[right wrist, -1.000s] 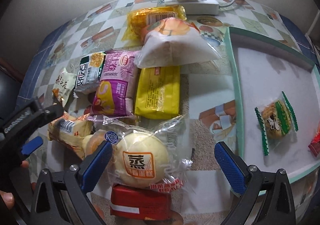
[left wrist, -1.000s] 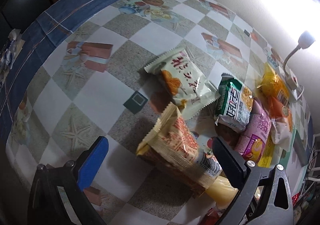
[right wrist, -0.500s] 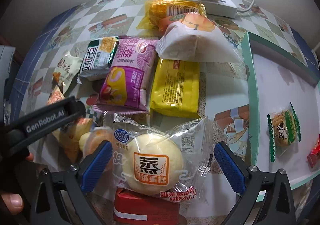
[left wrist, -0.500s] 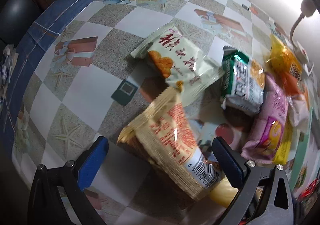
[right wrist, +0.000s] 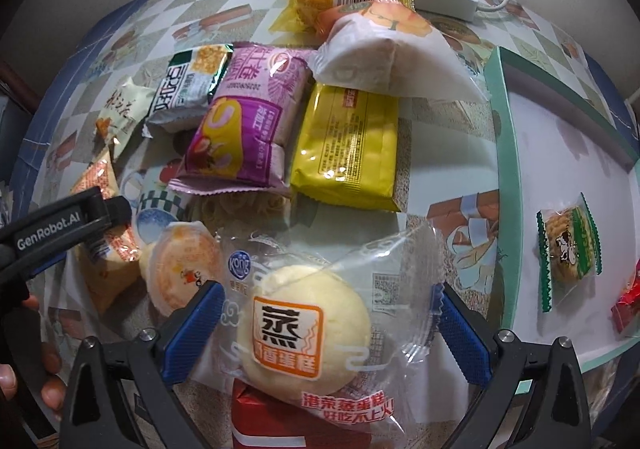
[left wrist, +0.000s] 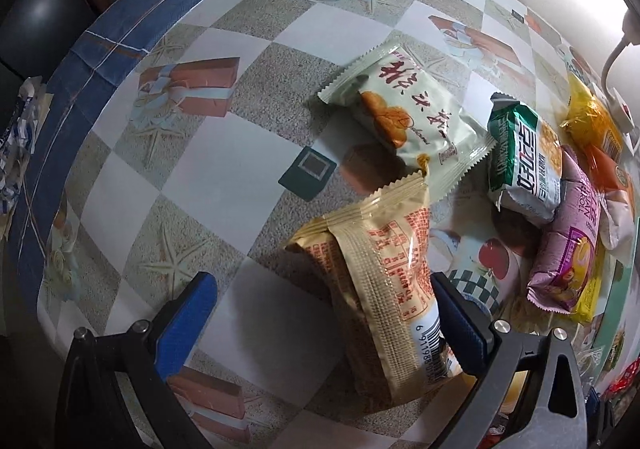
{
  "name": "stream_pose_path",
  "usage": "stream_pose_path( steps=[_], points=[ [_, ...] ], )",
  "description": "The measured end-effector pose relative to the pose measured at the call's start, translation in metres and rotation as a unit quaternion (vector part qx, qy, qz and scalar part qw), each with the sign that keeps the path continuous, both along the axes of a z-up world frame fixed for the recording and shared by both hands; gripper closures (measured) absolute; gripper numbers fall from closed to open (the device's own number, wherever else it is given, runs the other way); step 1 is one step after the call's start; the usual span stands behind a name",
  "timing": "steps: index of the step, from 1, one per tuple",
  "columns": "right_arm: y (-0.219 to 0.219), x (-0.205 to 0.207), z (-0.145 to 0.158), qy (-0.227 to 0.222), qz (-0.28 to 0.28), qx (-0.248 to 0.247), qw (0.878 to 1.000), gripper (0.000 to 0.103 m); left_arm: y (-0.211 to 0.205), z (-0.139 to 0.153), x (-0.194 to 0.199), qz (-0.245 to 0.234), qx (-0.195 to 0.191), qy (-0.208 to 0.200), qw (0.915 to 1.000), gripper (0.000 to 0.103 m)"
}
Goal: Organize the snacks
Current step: 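Grasp the tan cracker bag with the left tool while the right grasps the steamed bun pack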
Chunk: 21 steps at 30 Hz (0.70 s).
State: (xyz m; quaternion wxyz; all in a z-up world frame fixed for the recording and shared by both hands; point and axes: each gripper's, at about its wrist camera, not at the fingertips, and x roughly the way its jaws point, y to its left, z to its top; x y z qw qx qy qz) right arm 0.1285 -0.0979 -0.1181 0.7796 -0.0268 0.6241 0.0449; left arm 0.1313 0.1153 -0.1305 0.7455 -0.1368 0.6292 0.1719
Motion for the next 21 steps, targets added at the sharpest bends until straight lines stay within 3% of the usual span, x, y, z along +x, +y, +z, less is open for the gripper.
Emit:
stream_pose_path(
  steps=[12,16,21],
  points=[
    [0.004,-0.004,-0.007,0.008,0.003,-0.001,1.000,0.002,-0.032,0.000,0.001,-0.012,-0.003,-0.004,0.9999,0.000],
    [0.002,-0.004,0.000,0.006,0.003,0.003,1.000,0.015,-0.043,0.003,0.006,-0.013,-0.010,-0.004,0.9999,0.001],
    [0.005,-0.006,0.001,0.011,0.002,0.016,1.000,0.024,-0.051,0.011,0.012,-0.027,-0.017,-0.013,0.9994,0.020]
  ],
)
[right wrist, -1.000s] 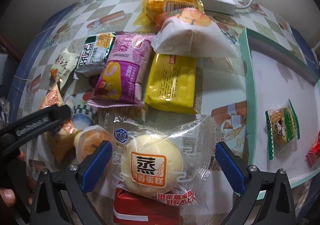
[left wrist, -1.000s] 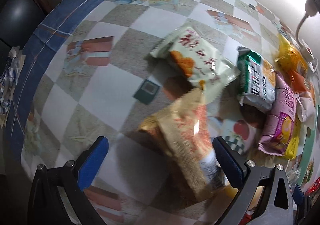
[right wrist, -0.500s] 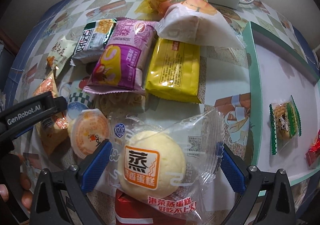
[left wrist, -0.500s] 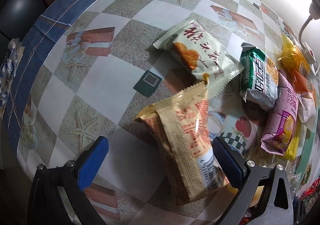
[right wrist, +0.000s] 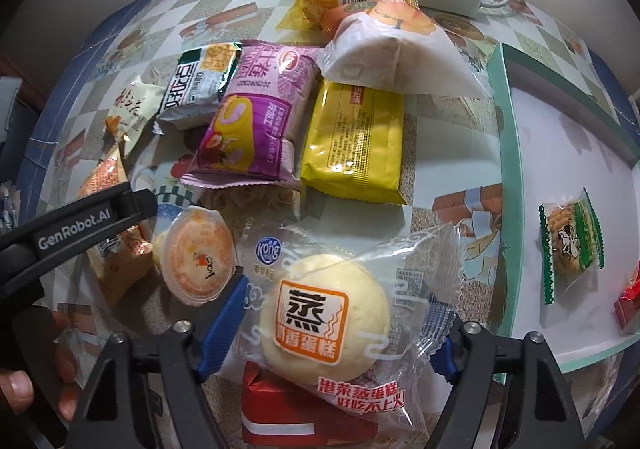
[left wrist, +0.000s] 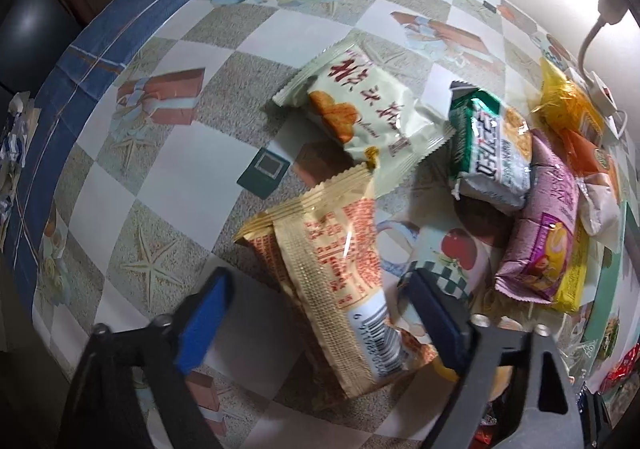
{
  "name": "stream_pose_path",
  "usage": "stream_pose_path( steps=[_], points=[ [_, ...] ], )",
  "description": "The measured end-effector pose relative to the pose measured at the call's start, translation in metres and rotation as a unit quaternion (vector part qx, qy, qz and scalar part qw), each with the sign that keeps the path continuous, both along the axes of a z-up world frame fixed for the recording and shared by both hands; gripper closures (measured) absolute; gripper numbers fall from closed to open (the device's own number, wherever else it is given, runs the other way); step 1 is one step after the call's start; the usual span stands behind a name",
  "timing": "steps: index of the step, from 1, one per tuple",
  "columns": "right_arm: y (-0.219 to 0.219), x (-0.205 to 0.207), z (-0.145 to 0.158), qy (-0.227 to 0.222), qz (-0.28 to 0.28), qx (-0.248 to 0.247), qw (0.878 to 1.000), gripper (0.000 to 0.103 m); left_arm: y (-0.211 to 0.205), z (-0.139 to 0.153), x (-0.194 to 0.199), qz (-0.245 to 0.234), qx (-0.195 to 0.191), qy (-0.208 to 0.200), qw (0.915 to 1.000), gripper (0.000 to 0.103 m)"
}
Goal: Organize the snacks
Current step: 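Grasp the tan cracker bag with the left tool while the right grasps the steamed bun pack, then carry the cracker bag and bun pack into the tray and release both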
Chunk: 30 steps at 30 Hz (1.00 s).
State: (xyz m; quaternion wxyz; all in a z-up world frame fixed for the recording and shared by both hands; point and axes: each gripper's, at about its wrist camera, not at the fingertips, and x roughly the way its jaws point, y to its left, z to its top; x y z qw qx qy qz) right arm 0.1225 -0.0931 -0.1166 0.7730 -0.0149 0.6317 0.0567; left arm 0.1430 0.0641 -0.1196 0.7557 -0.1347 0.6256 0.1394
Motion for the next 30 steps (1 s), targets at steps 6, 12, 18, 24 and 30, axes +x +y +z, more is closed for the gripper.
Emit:
stream_pose_path(
  steps=[6,12,18,24,30],
  points=[
    [-0.001,0.000,0.002,0.000,-0.004,0.001,1.000,0.027,-0.002,0.009,0.001,0.004,0.000,-0.014,0.9999,0.049],
    [-0.014,0.002,0.007,-0.001,-0.010,0.001,1.000,0.028,0.008,0.017,-0.003,0.010,-0.013,-0.022,0.9996,0.056],
    [-0.027,0.006,0.018,-0.007,-0.019,0.010,1.000,0.029,0.021,0.028,-0.005,0.018,-0.010,-0.035,0.9992,0.057],
    [-0.038,0.009,0.041,-0.028,-0.024,0.024,0.999,0.031,0.024,0.058,-0.010,0.019,0.005,-0.070,0.9973,0.057],
    [-0.045,0.005,0.067,-0.059,-0.033,0.037,0.997,0.032,0.017,0.090,-0.012,0.011,0.008,-0.116,0.9931,0.057]
  ],
)
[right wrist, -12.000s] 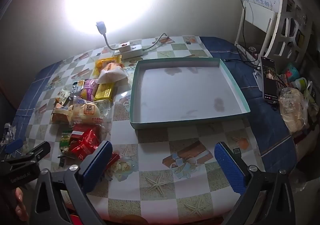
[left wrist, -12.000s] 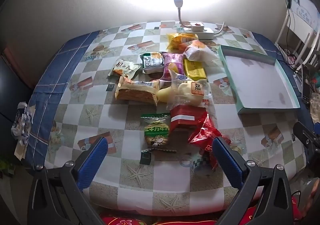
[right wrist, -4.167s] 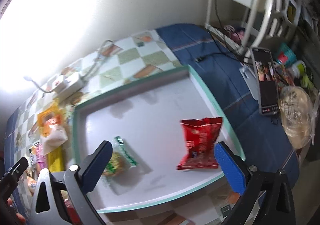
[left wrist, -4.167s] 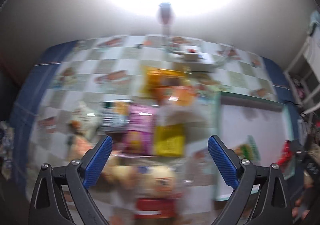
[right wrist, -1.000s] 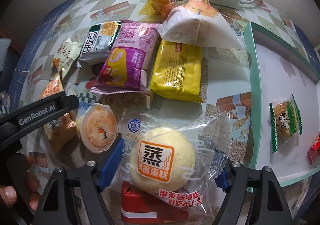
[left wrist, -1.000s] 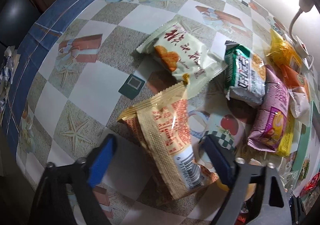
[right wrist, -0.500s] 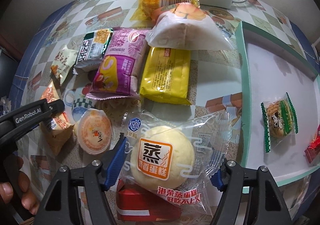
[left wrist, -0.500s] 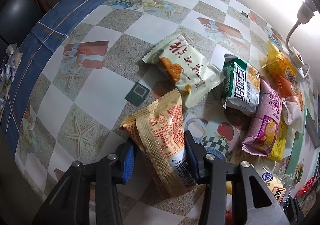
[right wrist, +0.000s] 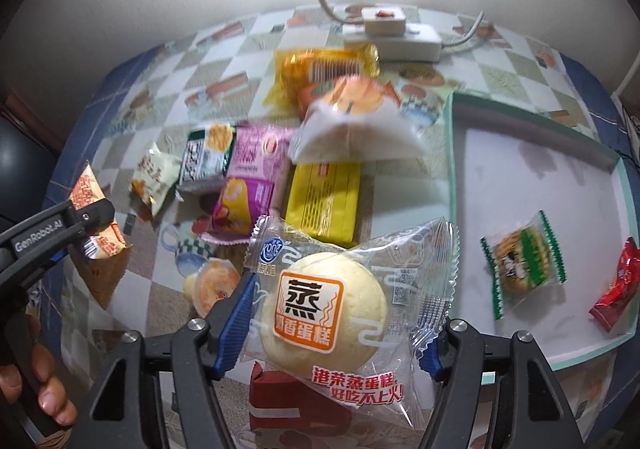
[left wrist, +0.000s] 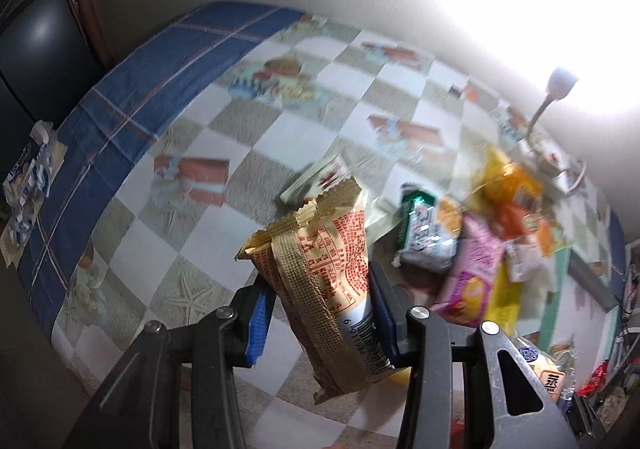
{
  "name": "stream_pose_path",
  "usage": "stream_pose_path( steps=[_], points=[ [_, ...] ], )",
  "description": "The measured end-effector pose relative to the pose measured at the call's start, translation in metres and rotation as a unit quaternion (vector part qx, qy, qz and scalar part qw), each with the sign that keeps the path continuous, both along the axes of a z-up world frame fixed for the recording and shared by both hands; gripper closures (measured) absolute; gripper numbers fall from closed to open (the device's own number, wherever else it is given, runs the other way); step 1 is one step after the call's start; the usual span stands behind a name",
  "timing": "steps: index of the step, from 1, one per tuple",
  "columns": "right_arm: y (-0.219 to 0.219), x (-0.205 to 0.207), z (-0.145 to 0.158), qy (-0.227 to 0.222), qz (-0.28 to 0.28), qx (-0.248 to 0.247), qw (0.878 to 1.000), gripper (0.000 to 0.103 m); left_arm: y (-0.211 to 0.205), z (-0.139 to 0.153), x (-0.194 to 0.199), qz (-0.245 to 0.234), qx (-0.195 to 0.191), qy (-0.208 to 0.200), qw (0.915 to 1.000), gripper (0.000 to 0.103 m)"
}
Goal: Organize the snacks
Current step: 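Carry the cracker bag and bun pack into the tray and release both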
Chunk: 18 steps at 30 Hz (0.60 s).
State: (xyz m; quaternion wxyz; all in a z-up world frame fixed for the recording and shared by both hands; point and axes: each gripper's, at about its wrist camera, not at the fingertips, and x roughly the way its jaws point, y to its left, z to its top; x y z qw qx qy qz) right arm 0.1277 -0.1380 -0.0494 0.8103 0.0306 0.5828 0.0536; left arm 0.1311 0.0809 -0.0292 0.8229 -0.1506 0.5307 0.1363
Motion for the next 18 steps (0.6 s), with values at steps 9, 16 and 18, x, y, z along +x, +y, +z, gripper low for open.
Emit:
stream_pose_path(
  steps=[9,16,18],
  points=[
    [-0.025,0.001,0.020,-0.034,-0.044,0.015,0.998,0.032,-0.027,0.033,0.005,-0.030,0.011,-0.047,0.9984,0.057],
    [-0.093,0.008,0.022,-0.046,-0.134,0.000,0.990,0.032,-0.084,0.044,0.025,-0.096,0.008,-0.071,0.9928,0.057],
    [-0.113,0.010,0.022,-0.049,-0.155,-0.008,0.987,0.032,-0.104,0.044,0.031,-0.120,0.009,-0.076,0.9898,0.057]
  ],
)
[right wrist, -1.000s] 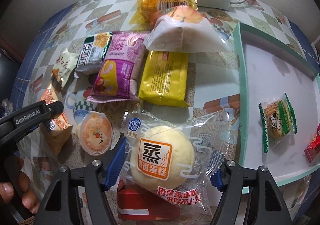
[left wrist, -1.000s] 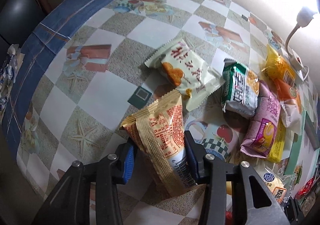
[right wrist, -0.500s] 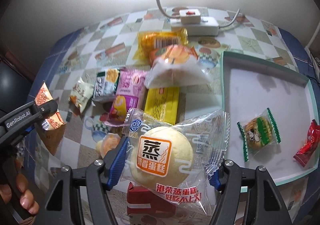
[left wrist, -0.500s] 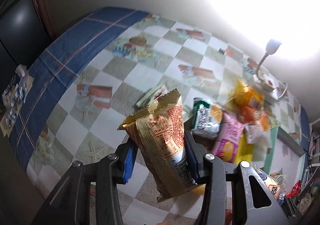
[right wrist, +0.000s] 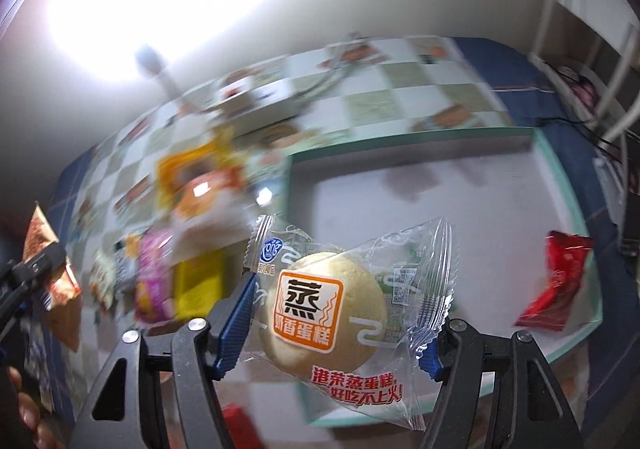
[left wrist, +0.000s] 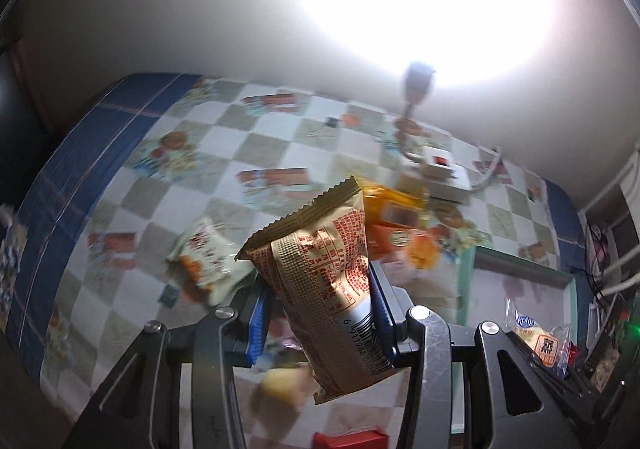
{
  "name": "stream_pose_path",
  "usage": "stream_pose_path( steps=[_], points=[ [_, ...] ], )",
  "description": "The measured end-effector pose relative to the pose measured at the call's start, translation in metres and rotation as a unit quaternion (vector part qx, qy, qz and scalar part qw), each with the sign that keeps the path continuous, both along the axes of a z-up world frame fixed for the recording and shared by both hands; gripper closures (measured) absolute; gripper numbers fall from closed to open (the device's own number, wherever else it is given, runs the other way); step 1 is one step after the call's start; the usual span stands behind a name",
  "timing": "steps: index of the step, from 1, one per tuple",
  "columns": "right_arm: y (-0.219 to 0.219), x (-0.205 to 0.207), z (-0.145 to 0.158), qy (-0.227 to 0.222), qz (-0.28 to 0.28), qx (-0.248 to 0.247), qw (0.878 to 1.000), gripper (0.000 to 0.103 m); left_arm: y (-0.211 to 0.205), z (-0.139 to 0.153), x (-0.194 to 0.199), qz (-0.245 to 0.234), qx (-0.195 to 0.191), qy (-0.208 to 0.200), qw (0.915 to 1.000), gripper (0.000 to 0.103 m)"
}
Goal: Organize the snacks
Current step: 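Carry the cracker bag and bun pack into the tray and release both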
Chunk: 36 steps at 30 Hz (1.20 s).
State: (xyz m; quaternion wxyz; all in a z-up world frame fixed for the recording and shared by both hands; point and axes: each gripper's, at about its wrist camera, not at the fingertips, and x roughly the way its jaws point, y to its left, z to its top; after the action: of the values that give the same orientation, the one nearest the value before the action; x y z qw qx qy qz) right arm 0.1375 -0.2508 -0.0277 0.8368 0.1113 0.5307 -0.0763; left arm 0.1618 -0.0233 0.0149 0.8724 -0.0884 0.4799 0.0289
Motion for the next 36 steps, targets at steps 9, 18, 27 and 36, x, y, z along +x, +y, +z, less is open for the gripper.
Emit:
stream_pose_path(
  steps=[9,18,27,36],
  points=[
    [-0.068,0.003,-0.010,-0.004,-0.081,-0.017,0.997,0.032,-0.097,-0.018,0.021,-0.111,0.009,0.010,0.9938,0.057],
    [-0.111,0.005,-0.020,-0.010,-0.124,-0.009,0.992,0.032,-0.170,-0.032,0.044,-0.182,0.018,0.024,0.9828,0.059],
    [-0.135,0.008,-0.031,-0.015,-0.148,0.002,0.989,0.032,-0.224,-0.045,0.064,-0.231,0.035,0.034,0.9717,0.059],
    [-0.149,0.012,-0.043,-0.006,-0.162,0.017,0.987,0.031,-0.241,-0.068,0.068,-0.241,0.040,0.060,0.9679,0.058]
  ],
)
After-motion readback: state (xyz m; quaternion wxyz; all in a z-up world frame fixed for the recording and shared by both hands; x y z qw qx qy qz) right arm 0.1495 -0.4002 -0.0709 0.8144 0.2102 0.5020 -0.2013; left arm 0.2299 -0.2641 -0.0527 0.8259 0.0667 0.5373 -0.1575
